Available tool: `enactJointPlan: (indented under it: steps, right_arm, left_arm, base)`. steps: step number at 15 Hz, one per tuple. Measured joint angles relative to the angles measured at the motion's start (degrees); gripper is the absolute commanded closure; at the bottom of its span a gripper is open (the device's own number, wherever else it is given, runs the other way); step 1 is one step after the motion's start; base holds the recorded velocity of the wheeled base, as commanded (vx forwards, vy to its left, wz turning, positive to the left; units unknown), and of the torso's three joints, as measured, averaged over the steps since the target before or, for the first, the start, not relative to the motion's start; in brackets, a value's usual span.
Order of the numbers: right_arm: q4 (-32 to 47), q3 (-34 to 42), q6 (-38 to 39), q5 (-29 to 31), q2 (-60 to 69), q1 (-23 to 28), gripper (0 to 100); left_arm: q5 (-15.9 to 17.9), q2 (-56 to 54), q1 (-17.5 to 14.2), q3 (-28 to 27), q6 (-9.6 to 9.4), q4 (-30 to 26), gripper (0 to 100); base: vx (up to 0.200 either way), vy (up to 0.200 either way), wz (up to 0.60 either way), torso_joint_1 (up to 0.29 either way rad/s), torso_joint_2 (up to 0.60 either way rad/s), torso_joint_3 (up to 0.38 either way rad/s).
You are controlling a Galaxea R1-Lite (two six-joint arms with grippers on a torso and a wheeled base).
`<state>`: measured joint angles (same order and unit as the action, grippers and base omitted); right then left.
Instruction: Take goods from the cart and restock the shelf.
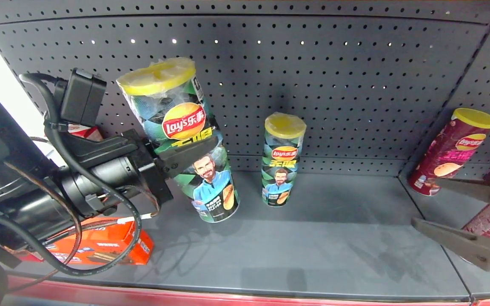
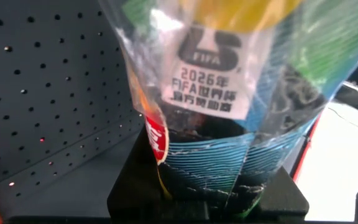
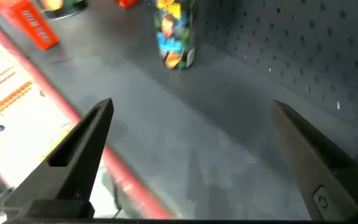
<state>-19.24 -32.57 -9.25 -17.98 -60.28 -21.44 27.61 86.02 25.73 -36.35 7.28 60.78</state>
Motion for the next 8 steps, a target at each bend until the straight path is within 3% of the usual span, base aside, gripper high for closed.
enactJointPlan:
  steps: [5, 8]
  right_arm:
    - [-8.3, -11.5, -1.9, -5.5, -19.4, 0.1, 0]
    - [-14.0, -17.0, -3.6, -14.0, -28.4, 0.3, 0]
  left_arm:
    - [0.3, 0.1, 0.0, 0.0, 0.09, 0.4, 100]
    - [0.3, 0.2, 0.1, -0.3, 0.16, 0.1, 100]
  base:
    - [0.000, 0.000, 0.00, 0.000, 0.00, 0.000]
    - [0.000, 0.000, 0.00, 0.000, 0.00, 0.000]
